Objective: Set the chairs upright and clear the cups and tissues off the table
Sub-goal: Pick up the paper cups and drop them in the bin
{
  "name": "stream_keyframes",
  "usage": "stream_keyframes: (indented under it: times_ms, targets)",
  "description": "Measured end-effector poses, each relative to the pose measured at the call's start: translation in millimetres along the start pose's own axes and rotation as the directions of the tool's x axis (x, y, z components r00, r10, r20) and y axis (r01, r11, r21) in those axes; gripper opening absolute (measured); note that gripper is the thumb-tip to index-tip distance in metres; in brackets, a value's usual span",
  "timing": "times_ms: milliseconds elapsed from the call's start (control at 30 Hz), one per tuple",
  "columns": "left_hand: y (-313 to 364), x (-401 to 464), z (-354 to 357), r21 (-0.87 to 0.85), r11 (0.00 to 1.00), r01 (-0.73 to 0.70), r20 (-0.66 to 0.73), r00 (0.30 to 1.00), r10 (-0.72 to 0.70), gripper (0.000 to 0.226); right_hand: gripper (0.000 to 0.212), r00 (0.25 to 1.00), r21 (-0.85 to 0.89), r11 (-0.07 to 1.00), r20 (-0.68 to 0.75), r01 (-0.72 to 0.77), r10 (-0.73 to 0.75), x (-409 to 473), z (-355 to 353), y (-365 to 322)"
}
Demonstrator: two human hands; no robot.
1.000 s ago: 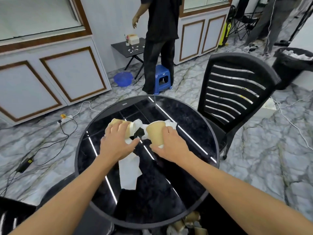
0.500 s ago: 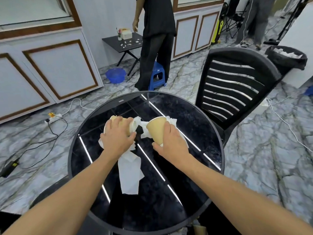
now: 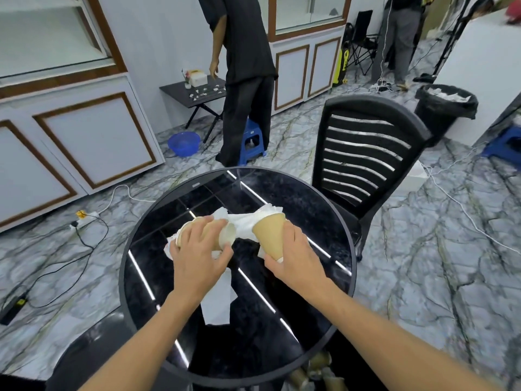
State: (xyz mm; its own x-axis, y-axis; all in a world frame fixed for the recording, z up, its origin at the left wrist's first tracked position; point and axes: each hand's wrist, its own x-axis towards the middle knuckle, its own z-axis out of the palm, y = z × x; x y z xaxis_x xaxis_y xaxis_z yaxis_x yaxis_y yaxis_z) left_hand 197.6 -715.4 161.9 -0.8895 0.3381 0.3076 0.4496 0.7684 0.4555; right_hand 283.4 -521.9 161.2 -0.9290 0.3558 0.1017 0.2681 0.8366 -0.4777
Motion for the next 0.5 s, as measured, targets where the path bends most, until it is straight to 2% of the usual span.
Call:
stream_keyframes:
  times_ms: [167,500]
  targets:
    - [47.2,-41.6,2.1,-0.067,0.996,-0.063,0.037,0.997,0.066,0.044,0.092,0.999,0.012,0.999,0.018,-0.048,0.048,-44.4,-29.7,24.3]
    - [141.5,-138.8,38.9,-0.204,0.970,-0.134,0.108,0.982,0.158,0.058,0.089,0.979,0.028,0.979,0.014,-0.202,0.202,-150.9,-75.0,117.2]
